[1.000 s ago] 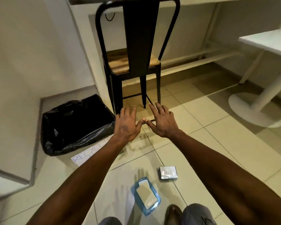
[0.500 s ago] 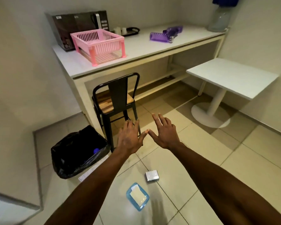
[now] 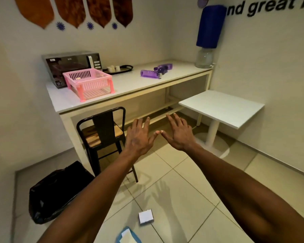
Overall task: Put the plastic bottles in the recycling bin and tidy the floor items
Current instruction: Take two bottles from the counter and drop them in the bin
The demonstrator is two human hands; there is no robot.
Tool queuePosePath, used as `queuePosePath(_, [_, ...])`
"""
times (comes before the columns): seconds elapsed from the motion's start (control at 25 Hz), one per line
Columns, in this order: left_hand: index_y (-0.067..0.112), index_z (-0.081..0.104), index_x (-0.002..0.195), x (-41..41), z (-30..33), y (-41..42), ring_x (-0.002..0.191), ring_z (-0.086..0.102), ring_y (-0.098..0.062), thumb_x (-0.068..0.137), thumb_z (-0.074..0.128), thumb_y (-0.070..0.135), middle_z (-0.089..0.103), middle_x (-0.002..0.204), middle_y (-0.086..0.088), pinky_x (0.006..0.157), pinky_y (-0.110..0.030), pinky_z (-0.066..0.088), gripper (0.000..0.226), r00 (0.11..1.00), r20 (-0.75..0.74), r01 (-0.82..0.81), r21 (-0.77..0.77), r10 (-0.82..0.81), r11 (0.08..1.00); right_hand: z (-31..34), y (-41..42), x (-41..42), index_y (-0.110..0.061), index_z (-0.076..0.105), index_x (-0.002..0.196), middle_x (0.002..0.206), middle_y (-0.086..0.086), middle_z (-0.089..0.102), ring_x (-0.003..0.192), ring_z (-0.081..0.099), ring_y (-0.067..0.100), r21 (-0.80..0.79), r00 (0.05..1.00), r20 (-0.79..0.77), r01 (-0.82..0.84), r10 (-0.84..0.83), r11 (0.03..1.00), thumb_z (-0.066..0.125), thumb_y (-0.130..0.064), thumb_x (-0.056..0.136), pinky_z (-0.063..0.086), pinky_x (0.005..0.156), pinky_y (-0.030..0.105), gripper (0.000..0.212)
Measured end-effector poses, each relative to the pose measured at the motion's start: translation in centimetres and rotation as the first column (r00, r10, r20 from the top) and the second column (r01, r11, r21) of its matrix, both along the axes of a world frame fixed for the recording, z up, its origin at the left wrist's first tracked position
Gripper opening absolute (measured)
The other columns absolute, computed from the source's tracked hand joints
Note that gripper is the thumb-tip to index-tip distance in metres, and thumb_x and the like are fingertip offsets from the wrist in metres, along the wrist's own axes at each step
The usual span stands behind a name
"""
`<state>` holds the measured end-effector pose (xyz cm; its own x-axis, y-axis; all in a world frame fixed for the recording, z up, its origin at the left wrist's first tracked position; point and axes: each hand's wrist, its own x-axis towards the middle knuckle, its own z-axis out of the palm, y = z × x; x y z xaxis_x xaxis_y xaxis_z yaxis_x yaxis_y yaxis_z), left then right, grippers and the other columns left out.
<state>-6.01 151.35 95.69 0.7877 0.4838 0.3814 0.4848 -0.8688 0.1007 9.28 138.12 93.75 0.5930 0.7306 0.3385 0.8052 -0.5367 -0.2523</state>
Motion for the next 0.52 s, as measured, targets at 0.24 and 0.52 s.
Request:
queuePosePath(0.24, [0.022,0.021,0.153,5.7,1.5,-3.2,0.145,0.027,-0.034,0.092,0.02,0.071,0.031,0.156,-0.016,0.112,-0.053,0.033,0.079,1.0,-0.019,-0.004,0.037,0.004,0.999,2.8,-5.0,6.3,-0.041,0.003,0.162,0.172,0.007,0.011,0.156,0.015,0.038,0.038,0.999,0.008,0.04,-0.041,0.998,0.033,-0.078,0.093,0.025,0.12,0.062,0.084])
queuePosePath(0.52, [0.019,0.021,0.154,14.7,5.6,-0.6,0.14,0.031,-0.031,0.094,0.029,0.067,0.032,0.153,-0.014,0.109,-0.05,0.039,0.077,0.997,0.067,0.042,0.103,-0.049,0.994,5.6,-3.4,15.3,-0.039,0.008,0.162,0.172,0.005,0.011,0.156,0.017,0.036,0.083,0.998,0.049,0.032,-0.036,0.996,0.028,-0.082,0.088,0.03,0.119,0.06,0.087])
